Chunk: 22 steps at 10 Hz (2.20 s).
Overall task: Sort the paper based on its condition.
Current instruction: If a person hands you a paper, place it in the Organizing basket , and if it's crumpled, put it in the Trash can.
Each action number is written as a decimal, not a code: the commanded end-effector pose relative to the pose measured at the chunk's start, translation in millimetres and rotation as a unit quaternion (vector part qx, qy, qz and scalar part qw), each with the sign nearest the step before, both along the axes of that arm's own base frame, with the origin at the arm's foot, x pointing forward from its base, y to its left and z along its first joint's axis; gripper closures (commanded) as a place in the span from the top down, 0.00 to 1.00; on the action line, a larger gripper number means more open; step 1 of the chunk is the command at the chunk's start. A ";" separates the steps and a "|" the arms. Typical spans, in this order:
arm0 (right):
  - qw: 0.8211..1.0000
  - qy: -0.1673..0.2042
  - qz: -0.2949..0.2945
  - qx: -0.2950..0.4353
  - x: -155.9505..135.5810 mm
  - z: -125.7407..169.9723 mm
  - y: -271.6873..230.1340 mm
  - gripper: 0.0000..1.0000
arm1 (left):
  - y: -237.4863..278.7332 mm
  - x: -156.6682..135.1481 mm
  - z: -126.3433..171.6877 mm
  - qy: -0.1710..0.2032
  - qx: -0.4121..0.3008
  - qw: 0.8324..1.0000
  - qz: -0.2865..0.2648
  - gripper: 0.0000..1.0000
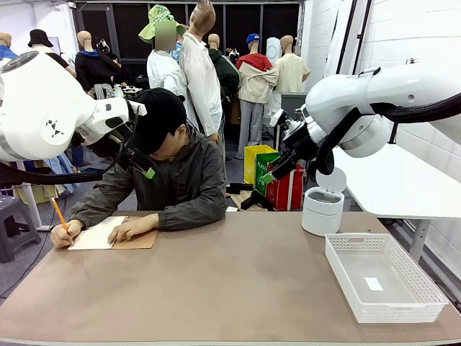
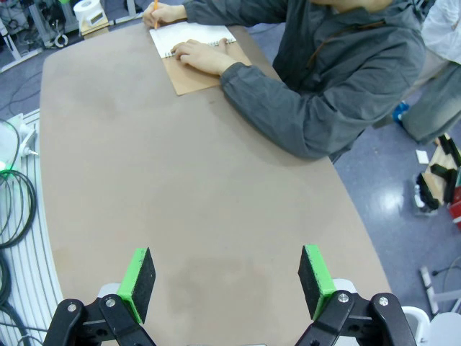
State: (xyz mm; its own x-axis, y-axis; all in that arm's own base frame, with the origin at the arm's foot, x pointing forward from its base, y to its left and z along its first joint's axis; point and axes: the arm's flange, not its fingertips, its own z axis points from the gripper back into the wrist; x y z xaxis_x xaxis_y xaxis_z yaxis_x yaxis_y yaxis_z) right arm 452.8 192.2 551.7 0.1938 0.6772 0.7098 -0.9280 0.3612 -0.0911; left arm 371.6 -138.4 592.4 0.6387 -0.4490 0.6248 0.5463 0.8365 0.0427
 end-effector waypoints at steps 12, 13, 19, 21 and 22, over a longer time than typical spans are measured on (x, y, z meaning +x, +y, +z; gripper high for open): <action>1.000 -0.002 -0.004 -0.002 0.6 0.1 0.0 1.00 | 1.1 0.4 1.4 -0.001 -0.002 1.000 0.000 1.00; 1.000 -0.002 -0.004 -0.002 0.6 0.1 0.0 1.00 | 1.1 0.4 1.4 -0.001 -0.002 1.000 0.000 1.00; 1.000 -0.002 -0.004 -0.002 0.6 0.1 0.0 1.00 | 1.1 0.4 1.4 -0.001 -0.002 1.000 0.000 1.00; 1.000 -0.002 -0.004 -0.002 0.6 0.1 0.0 1.00 | 1.1 0.4 1.4 -0.001 -0.002 1.000 0.000 1.00; 1.000 -0.002 -0.004 -0.002 0.6 0.1 0.0 1.00 | 1.1 0.4 1.4 -0.001 -0.002 1.000 0.000 1.00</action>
State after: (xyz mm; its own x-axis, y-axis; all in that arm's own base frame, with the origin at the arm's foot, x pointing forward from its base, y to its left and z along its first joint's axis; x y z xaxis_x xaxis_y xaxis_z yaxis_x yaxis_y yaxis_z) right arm 452.8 192.1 551.7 0.1940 0.6772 0.7098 -0.9280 0.3614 -0.0912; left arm 371.6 -138.4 592.4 0.6387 -0.4490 0.6248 0.5463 0.8365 0.0427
